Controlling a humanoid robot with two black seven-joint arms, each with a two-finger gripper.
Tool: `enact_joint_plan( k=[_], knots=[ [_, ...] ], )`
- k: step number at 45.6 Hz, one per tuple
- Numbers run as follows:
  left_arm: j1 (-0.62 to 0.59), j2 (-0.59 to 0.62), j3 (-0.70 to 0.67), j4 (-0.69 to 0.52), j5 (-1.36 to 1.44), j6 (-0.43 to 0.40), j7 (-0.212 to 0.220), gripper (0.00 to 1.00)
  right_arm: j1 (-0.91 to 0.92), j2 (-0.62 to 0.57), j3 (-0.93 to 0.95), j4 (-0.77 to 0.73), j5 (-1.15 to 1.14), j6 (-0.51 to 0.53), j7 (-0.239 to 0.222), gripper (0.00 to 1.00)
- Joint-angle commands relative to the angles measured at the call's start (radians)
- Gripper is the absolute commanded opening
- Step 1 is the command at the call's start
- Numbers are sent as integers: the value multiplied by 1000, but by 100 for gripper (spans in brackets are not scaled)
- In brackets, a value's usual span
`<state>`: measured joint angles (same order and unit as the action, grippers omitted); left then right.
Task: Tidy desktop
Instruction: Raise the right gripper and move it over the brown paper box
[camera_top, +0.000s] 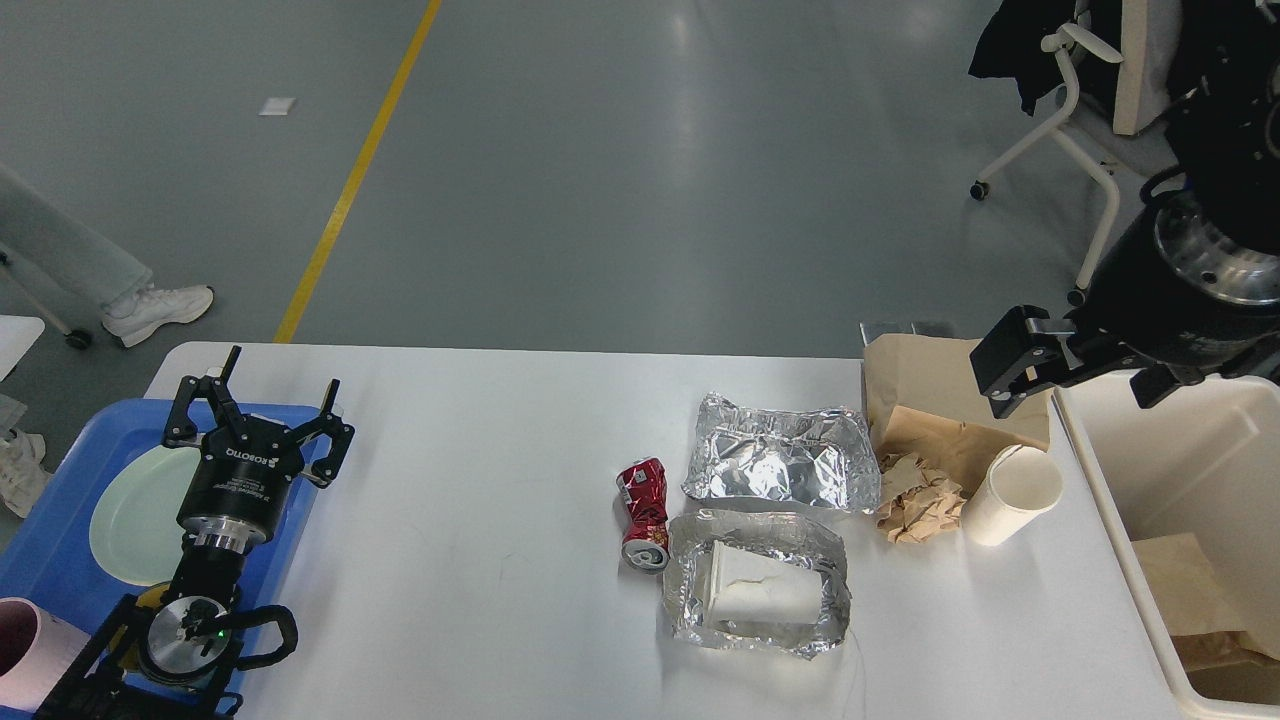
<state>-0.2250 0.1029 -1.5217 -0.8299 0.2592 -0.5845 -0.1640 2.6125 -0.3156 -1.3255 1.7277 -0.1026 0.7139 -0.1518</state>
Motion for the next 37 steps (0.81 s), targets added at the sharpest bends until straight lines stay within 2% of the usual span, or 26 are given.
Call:
enact_joint_plan(
  k=[1,5,14,20,25,27,28,30,37],
  knots=[
    [-1,0,0,0,0,0,1,96,-25,0,0,-26,-5,-16,-2,100],
    [-1,0,0,0,0,0,1,96,-80,9,3,-88,-11,-37,-2,100],
    [1,0,0,0,0,0,1,96,-294,26,54,-325,24,-62,-3,100],
    [1,0,0,0,0,0,1,96,-520,27,115,-482,246,-111,-3,100],
    [1,-2,0,0,0,0,1,96,-643,26,123,-527,461,-282,-3,100],
    [1,-2,0,0,0,0,1,96,-684,26,129,-528,518,-382,-3,100],
    [1,-2,0,0,0,0,1,96,-725,29,135,-531,555,-472,-3,100],
    [1,0,0,0,0,0,1,96,-770,33,160,-545,581,-548,-3,100],
    [1,-2,0,0,0,-1,1,96,-1009,30,365,-698,659,-651,-15,100]
  ],
)
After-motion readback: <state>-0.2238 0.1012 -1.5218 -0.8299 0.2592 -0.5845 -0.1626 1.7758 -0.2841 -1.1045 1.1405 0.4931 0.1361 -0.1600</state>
